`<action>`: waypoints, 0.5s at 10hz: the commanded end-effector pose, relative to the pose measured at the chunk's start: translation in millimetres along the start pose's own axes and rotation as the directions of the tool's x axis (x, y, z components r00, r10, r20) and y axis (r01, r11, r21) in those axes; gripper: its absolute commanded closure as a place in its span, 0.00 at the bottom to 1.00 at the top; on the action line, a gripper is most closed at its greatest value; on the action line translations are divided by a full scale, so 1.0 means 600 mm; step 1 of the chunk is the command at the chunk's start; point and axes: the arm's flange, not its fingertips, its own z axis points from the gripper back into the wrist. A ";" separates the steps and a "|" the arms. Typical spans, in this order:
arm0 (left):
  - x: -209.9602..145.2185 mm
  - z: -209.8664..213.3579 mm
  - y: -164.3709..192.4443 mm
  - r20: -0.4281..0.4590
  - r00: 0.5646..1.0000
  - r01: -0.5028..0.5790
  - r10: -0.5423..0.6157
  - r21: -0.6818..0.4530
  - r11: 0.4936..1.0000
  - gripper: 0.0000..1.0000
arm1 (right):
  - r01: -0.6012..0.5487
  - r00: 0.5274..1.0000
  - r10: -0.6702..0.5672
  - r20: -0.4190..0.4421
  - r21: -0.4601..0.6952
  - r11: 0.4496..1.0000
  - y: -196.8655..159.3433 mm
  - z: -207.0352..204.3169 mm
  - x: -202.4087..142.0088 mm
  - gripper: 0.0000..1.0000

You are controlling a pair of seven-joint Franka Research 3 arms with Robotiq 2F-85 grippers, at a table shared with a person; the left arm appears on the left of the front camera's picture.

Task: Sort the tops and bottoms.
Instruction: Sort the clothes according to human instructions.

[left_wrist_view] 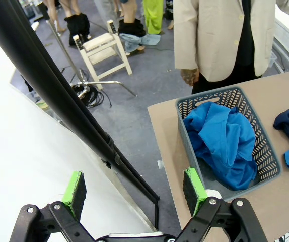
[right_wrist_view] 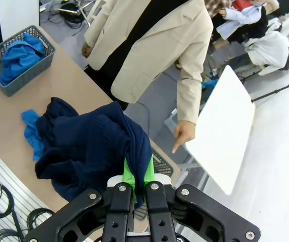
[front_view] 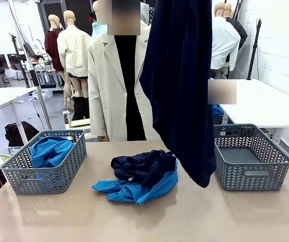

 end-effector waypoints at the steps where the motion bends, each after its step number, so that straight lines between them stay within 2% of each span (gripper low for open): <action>1: 0.003 0.001 0.002 -0.018 1.000 -0.008 0.008 0.000 1.000 0.00 | 0.000 1.000 0.000 0.005 -0.010 1.000 -0.004 0.004 -0.002 1.00; 5: 0.003 0.001 0.002 -0.018 1.000 -0.008 0.008 0.000 1.000 0.00 | 0.000 1.000 0.000 0.005 -0.010 1.000 -0.004 0.004 -0.002 1.00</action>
